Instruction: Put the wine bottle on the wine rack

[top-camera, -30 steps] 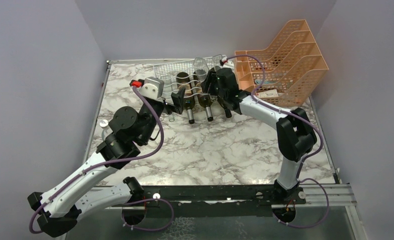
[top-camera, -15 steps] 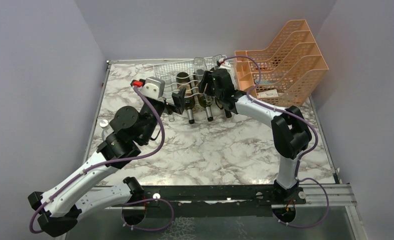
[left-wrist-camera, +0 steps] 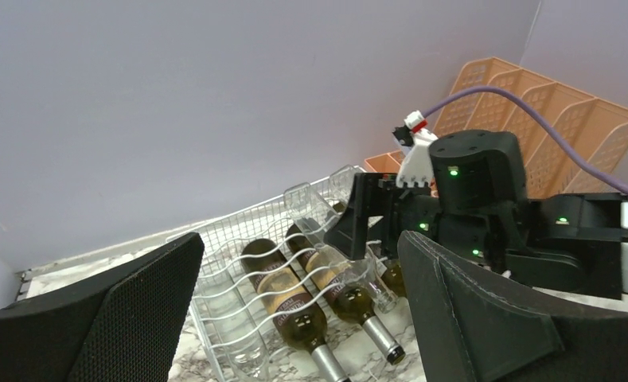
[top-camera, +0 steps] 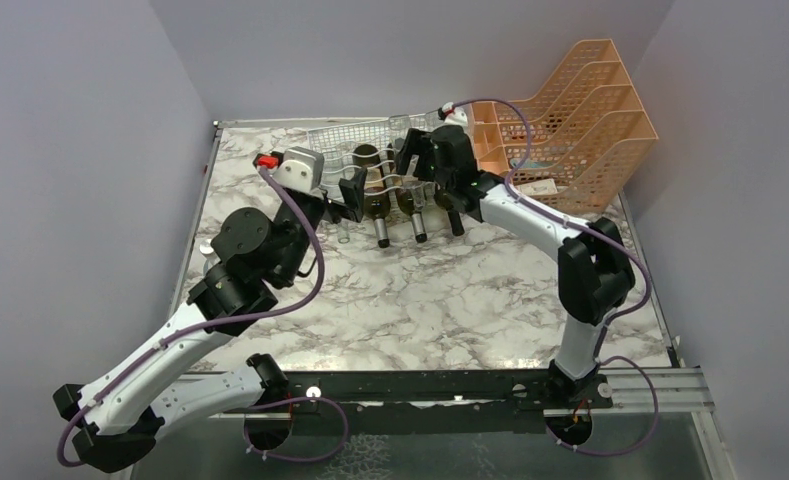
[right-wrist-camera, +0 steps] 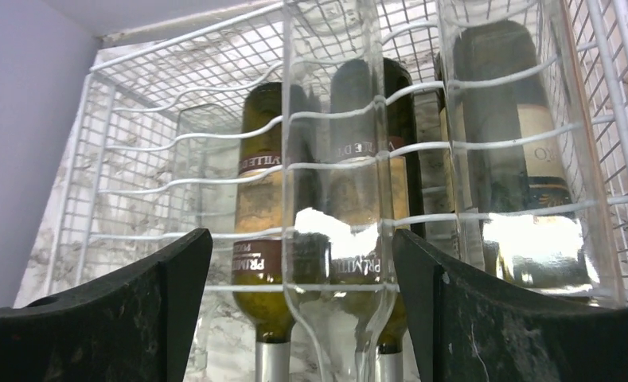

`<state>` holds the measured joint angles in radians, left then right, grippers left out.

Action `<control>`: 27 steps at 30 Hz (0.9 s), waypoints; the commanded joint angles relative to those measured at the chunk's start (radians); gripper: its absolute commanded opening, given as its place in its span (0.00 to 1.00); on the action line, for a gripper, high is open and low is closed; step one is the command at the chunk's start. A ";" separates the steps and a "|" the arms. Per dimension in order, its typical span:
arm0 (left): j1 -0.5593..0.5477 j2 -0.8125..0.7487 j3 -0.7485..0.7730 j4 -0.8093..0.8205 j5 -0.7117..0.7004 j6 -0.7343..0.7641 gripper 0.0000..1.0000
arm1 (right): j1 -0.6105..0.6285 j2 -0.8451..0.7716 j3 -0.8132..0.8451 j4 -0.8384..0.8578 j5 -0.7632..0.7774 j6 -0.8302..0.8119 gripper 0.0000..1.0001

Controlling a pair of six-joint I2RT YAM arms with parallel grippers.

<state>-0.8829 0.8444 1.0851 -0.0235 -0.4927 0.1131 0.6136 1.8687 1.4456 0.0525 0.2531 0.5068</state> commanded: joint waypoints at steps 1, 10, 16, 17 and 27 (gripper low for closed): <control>0.001 -0.008 0.073 0.000 -0.042 0.028 0.99 | 0.005 -0.128 -0.037 0.014 -0.128 -0.055 0.85; 0.001 -0.043 0.158 -0.026 -0.036 0.007 0.99 | 0.105 -0.181 -0.077 0.076 -0.434 -0.106 0.81; 0.001 -0.063 0.214 -0.037 0.003 -0.010 0.99 | 0.261 -0.090 0.003 0.145 -0.497 -0.140 0.81; 0.002 -0.068 0.220 -0.040 0.009 -0.013 0.99 | 0.290 -0.066 0.032 0.149 -0.495 -0.153 0.81; 0.001 -0.098 0.254 -0.060 0.016 -0.027 0.99 | 0.479 0.211 0.333 0.203 -0.510 -0.229 0.81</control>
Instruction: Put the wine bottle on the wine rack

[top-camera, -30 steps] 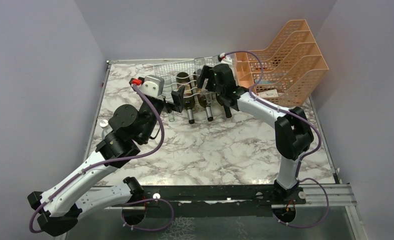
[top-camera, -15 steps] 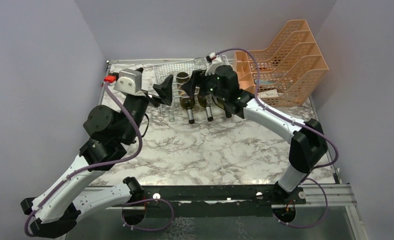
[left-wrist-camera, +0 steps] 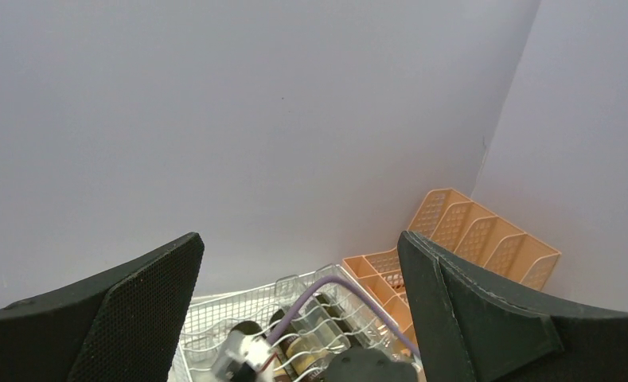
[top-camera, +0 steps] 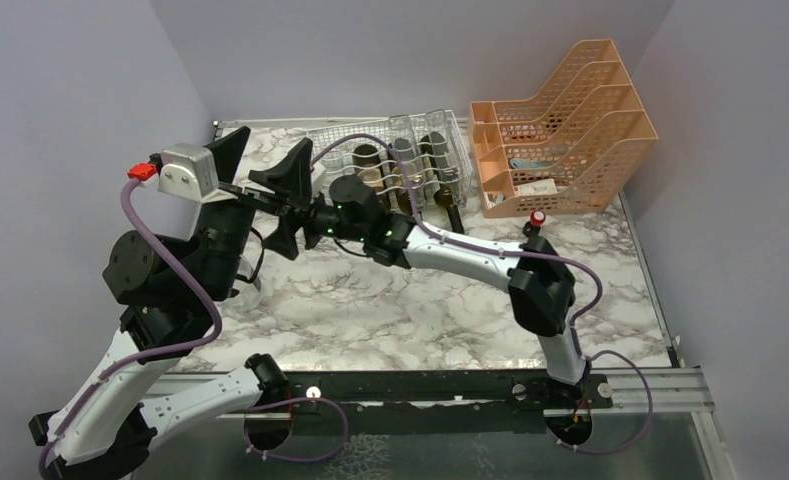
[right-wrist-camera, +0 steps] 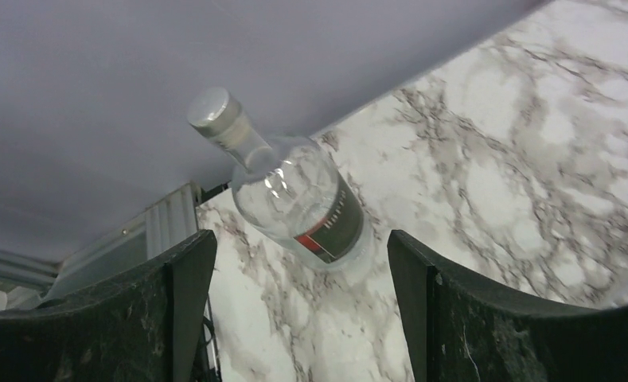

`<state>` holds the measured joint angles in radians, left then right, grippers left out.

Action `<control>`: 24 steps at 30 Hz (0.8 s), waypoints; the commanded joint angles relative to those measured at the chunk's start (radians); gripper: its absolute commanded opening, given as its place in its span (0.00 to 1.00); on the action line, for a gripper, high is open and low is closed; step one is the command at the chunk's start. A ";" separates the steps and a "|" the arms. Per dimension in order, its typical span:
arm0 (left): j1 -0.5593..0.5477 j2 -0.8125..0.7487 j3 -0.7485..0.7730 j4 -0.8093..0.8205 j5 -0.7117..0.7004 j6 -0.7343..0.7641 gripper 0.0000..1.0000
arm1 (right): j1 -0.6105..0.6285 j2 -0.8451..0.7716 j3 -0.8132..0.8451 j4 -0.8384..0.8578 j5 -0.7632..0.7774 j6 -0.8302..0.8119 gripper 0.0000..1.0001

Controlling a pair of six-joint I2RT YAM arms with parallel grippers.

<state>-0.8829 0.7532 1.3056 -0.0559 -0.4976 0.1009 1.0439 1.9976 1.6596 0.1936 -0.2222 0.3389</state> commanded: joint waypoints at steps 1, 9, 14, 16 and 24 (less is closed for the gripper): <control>0.002 -0.009 0.036 -0.029 0.021 -0.015 0.99 | 0.062 0.109 0.151 0.064 -0.039 -0.074 0.81; 0.002 -0.014 0.043 -0.039 0.019 -0.013 0.99 | 0.139 0.315 0.363 0.100 -0.006 -0.160 0.81; 0.002 -0.011 0.043 -0.060 0.017 -0.018 0.99 | 0.146 0.431 0.492 0.123 0.002 -0.182 0.81; 0.002 -0.007 0.043 -0.069 0.014 -0.018 0.99 | 0.170 0.467 0.535 0.133 0.006 -0.190 0.81; 0.002 -0.002 0.071 -0.076 0.008 -0.019 0.99 | 0.188 0.557 0.663 0.155 0.038 -0.223 0.75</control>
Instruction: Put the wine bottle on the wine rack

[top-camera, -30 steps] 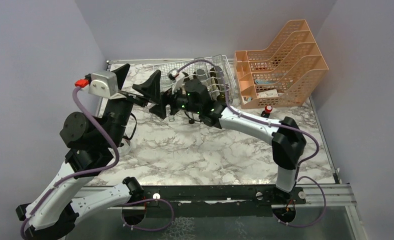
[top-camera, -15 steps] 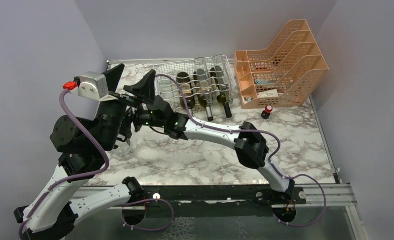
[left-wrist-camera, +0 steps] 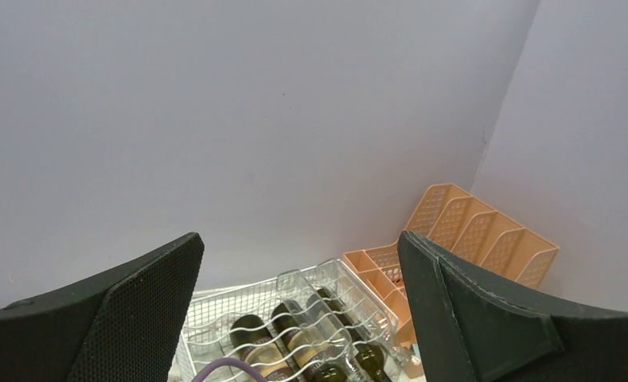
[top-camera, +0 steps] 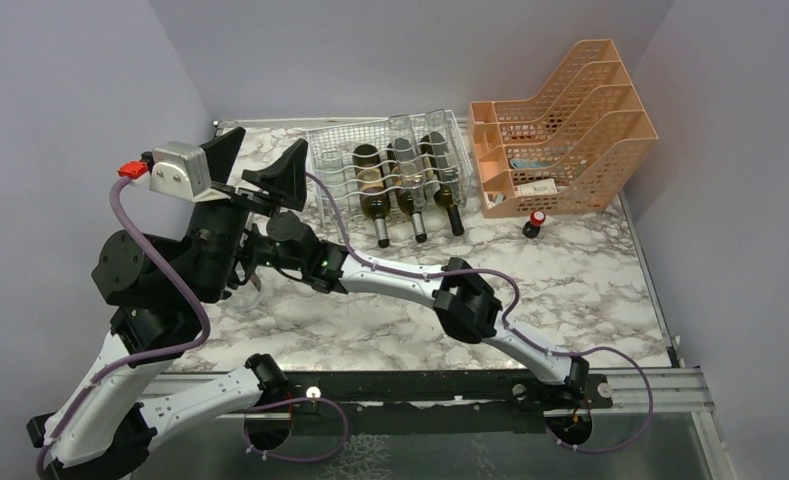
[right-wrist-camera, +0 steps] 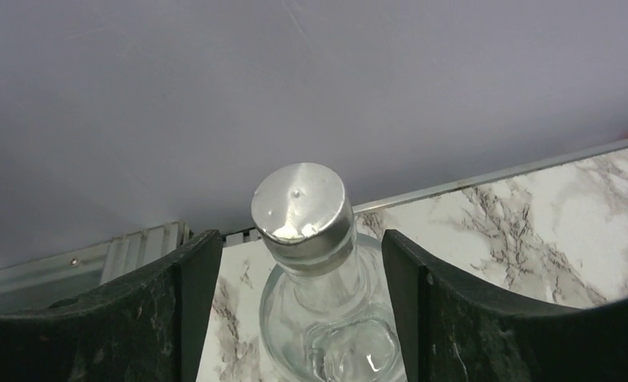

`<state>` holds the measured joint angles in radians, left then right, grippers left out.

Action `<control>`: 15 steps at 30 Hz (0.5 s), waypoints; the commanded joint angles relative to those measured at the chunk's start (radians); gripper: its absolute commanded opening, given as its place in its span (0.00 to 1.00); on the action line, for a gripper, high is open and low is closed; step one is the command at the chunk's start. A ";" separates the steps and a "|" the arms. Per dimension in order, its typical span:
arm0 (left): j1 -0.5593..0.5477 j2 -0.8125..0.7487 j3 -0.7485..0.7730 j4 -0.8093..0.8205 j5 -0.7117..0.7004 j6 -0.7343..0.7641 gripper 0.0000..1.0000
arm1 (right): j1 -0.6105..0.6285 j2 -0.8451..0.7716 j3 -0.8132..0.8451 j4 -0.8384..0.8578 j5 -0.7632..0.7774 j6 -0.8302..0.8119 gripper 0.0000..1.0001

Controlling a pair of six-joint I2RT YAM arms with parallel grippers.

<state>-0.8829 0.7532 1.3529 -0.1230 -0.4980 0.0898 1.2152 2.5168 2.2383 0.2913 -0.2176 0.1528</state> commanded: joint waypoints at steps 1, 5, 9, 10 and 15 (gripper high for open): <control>0.001 0.000 0.025 -0.011 0.009 -0.009 0.99 | 0.017 0.047 0.098 0.051 0.040 -0.039 0.72; 0.001 0.003 0.031 -0.025 0.005 -0.009 0.99 | 0.018 0.054 0.100 0.036 0.066 -0.061 0.53; 0.002 0.003 0.030 -0.027 -0.001 -0.012 0.99 | 0.021 -0.018 -0.007 0.071 0.120 -0.096 0.22; 0.002 0.003 0.029 -0.027 0.001 -0.014 0.99 | 0.022 -0.042 -0.037 0.080 0.133 -0.103 0.15; 0.002 0.008 0.026 -0.029 0.001 -0.018 0.99 | 0.021 -0.190 -0.233 0.148 0.188 -0.159 0.02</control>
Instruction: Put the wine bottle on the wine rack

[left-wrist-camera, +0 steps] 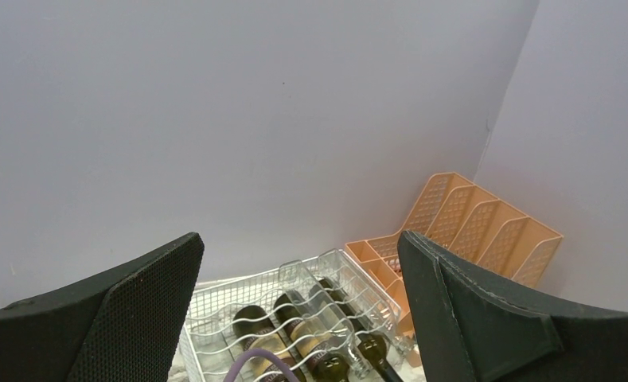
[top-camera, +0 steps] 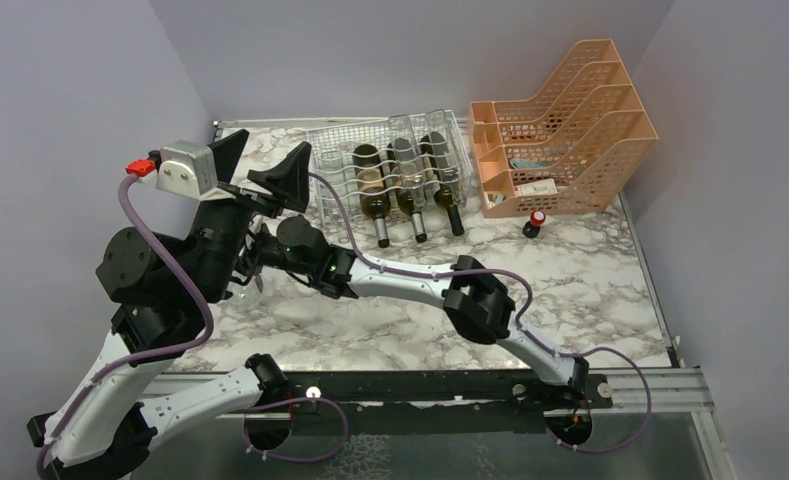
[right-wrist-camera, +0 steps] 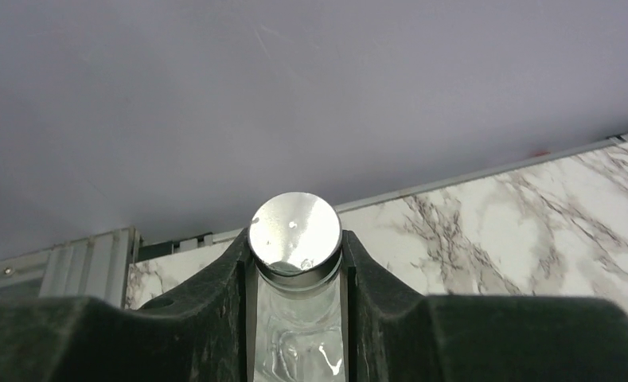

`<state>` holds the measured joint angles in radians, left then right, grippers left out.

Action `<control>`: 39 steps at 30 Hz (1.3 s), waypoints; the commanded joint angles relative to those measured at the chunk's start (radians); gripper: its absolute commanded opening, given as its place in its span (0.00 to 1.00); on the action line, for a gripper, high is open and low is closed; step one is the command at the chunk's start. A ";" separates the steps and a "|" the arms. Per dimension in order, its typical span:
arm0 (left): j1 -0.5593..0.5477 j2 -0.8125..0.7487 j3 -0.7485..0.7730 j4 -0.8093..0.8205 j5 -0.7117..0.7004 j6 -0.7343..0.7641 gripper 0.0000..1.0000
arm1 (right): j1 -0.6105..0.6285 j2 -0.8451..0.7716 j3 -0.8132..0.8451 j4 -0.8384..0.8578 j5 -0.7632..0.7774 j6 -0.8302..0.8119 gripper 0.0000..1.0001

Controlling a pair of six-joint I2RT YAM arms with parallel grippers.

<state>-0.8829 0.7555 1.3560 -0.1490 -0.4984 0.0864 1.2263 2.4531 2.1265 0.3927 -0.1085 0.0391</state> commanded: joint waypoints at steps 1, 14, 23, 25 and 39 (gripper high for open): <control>0.001 0.005 0.022 -0.003 0.001 -0.014 0.99 | 0.011 -0.155 -0.160 0.053 0.090 -0.063 0.01; 0.002 0.019 -0.029 0.017 -0.009 -0.026 0.99 | 0.008 -0.506 -0.600 0.048 0.167 -0.125 0.01; 0.001 0.045 -0.065 0.011 -0.034 -0.038 0.99 | 0.007 -0.656 -0.951 0.186 0.194 -0.078 0.01; 0.002 0.070 -0.058 -0.014 -0.030 -0.014 0.98 | 0.007 -0.698 -1.032 0.223 0.216 -0.067 0.01; 0.108 0.322 -0.034 -0.271 -0.041 -0.136 0.99 | 0.004 -1.030 -1.550 0.448 0.401 0.075 0.01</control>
<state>-0.8570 1.0588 1.3159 -0.3019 -0.5915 0.0608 1.2293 1.4918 0.6868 0.8368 0.1947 0.0677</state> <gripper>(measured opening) 0.987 0.371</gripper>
